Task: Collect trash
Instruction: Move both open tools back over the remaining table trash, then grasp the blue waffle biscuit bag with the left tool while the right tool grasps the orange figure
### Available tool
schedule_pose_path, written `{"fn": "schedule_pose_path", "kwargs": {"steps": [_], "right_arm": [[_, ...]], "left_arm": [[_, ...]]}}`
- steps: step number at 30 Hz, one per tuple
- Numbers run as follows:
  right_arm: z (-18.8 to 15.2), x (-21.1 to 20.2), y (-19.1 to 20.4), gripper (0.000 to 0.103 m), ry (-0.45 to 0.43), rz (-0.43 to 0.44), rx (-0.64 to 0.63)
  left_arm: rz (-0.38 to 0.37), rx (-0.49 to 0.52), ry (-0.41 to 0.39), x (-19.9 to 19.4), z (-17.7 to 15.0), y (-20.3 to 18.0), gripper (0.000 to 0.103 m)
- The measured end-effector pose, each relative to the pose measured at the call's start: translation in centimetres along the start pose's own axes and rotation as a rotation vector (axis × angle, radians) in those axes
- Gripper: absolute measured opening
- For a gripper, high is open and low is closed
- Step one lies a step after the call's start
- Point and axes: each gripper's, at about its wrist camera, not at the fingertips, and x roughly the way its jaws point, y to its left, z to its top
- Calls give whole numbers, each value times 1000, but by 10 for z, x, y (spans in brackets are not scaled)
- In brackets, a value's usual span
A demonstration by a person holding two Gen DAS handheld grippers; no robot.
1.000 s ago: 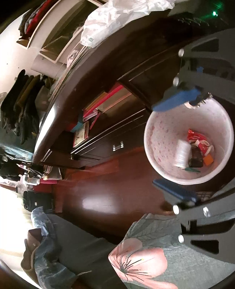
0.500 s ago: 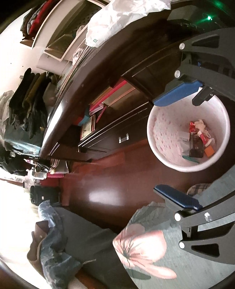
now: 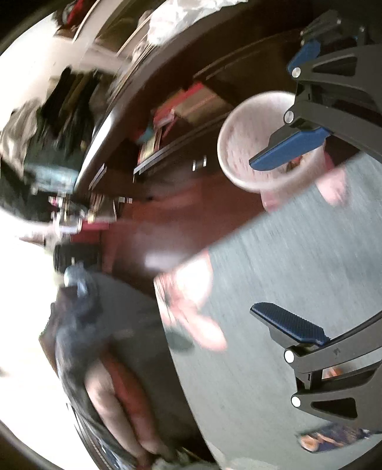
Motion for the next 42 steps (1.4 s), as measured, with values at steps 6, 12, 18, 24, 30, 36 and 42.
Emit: {"fn": "schedule_pose_path", "kwargs": {"steps": [6, 12, 18, 24, 30, 36, 42], "right_arm": [[-8, -12, 48, 75, 20, 77, -71], [-16, -14, 98, 76, 46, 143, -153], [-22, -13, 144, 76, 61, 194, -223], [-23, -9, 170, 76, 80, 215, -265], [-20, -1, 185, 76, 94, 225, -290], [-18, 14, 202, 76, 117, 227, -302], [-15, 40, 221, 76, 152, 223, -308]], "left_arm": [[123, -84, -20, -33, -27, 60, 91], [227, -200, -49, -66, -51, 122, 91], [274, -316, -8, -65, -71, 172, 91], [265, -351, 27, -56, -82, 186, 91], [271, -358, 61, -47, -92, 193, 91], [299, -341, 83, -43, -100, 197, 68], [334, -306, 72, -52, -105, 209, 15]]}}
